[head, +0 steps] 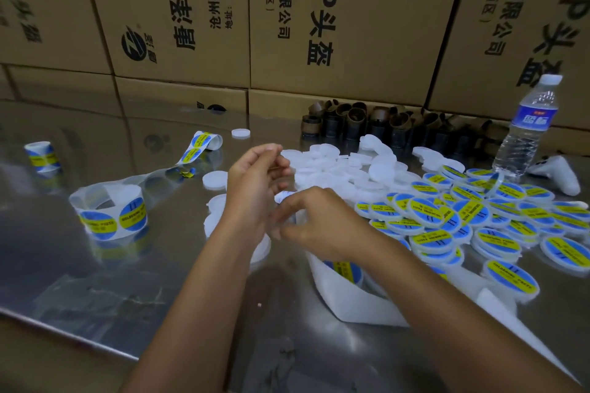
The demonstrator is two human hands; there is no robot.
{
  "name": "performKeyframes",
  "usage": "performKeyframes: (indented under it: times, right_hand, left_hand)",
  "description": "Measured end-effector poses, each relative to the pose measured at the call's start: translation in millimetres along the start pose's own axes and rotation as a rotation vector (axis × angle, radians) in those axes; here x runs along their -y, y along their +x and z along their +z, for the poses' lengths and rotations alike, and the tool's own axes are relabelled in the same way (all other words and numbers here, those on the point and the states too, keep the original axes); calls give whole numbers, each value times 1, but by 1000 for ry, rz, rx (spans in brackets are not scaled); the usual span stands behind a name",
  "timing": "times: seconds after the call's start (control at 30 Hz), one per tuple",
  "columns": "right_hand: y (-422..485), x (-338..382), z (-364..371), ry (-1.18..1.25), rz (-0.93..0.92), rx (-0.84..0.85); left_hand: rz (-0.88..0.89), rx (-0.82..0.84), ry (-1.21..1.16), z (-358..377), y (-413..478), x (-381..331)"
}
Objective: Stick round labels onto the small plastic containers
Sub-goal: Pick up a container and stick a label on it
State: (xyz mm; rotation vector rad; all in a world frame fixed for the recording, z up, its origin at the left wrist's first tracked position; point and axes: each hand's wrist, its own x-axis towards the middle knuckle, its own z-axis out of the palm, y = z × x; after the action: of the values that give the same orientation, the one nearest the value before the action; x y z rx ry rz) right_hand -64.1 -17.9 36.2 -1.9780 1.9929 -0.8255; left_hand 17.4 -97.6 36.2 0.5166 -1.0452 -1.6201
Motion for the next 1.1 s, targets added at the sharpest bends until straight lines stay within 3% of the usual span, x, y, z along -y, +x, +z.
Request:
performKeyframes:
  times: [0.13, 0.3, 0.6, 0.87, 1.1]
  right_hand:
    - [5, 7, 14, -198, -23, 118]
    - [3, 9, 36, -355, -96, 44]
    - [1, -9, 41, -294, -153, -89]
    - [-8, -21, 29, 224, 51, -32]
    - [-15, -20, 13, 367, 131, 15]
  left_hand:
    - [24, 51, 78, -10, 2, -7]
    - [25, 95, 101, -14, 3, -7]
    - [33, 64, -20, -21, 13, -1]
    - [-1, 0, -106, -29, 15, 7]
    - [-108, -16, -222, -32, 15, 12]
